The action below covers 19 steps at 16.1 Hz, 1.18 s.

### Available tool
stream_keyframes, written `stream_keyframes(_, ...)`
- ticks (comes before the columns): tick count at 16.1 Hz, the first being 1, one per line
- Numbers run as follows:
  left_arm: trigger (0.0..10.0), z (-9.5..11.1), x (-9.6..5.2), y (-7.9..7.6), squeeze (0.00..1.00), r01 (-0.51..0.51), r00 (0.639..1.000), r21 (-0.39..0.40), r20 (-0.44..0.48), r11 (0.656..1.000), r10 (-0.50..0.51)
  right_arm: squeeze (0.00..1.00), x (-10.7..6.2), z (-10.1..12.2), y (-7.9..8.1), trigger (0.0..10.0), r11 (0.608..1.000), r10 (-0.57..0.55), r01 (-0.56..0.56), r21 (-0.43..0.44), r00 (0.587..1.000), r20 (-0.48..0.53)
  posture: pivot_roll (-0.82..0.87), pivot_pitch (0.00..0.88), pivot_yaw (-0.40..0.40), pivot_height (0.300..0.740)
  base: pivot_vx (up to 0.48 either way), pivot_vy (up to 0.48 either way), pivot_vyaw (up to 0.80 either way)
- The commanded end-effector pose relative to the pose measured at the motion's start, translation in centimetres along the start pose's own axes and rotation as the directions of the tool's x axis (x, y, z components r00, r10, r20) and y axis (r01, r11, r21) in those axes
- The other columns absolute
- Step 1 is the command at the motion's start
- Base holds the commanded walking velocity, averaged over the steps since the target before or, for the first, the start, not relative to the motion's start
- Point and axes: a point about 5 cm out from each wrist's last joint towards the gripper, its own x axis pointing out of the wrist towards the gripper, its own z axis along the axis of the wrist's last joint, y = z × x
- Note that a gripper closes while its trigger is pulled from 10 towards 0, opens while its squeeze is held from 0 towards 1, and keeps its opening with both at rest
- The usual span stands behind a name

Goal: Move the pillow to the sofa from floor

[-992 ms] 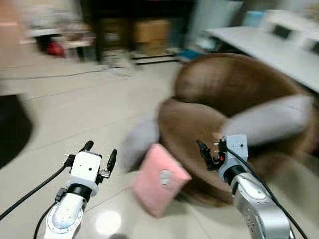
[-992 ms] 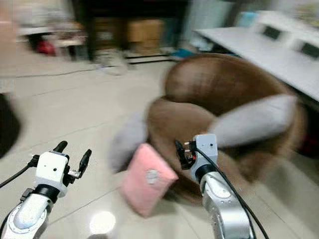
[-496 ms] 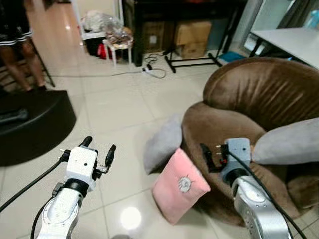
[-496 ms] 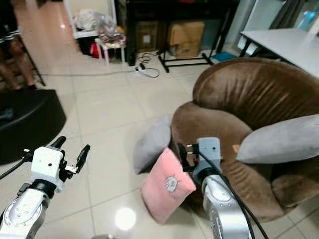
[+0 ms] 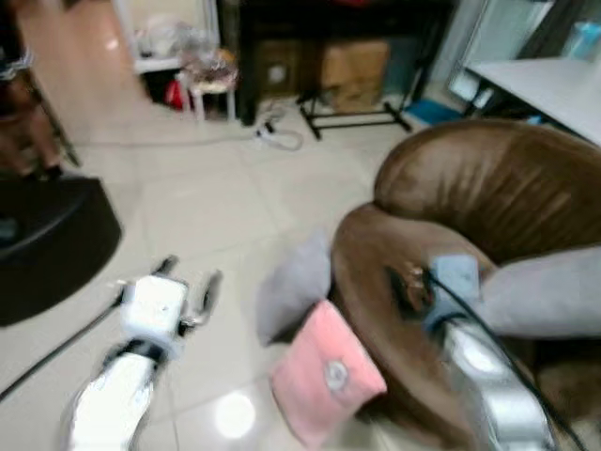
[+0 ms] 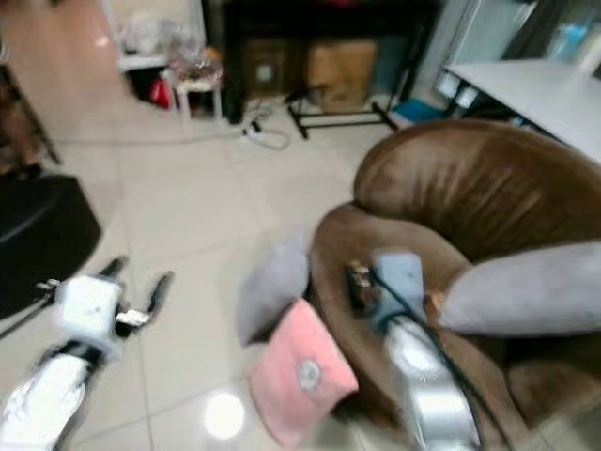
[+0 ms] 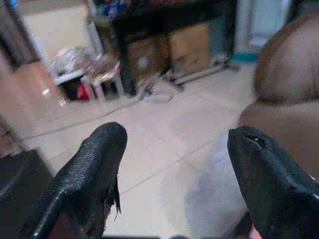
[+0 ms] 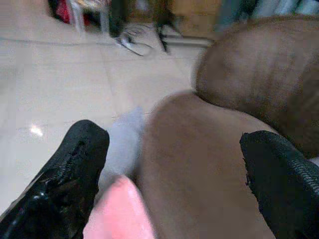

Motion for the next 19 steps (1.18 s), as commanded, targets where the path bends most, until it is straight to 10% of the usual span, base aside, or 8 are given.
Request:
stream_keyframes(1,10.0,0.86,0.63,-0.82,0.0,0.028,0.999,-0.011,0.041,1.0,-0.028,0.0,-0.46,-0.54,-1.41,10.0,0.999,-0.043,0.042,-0.021,0.999,-0.022,0.07,0.0,-0.081,0.74,0.48,0.0,0.0)
stream_keyframes(9,10.0,0.4,0.58,-1.28,0.0,0.031,0.999,0.017,0.016,0.999,-0.032,0.0,-0.67,-0.83,-1.21,10.0,1.0,-0.002,0.002,-0.005,0.999,-0.039,0.06,0.0,-0.084,0.74,0.278,0.0,0.0)
stream_keyframes(19,10.0,0.09,0.39,-1.45,0.0,0.009,1.0,0.044,0.027,0.999,-0.01,0.0,-0.71,-1.42,-1.34,10.0,1.0,0.015,-0.015,0.003,0.999,-0.041,0.07,0.0,-0.107,0.635,0.0,0.0,0.0)
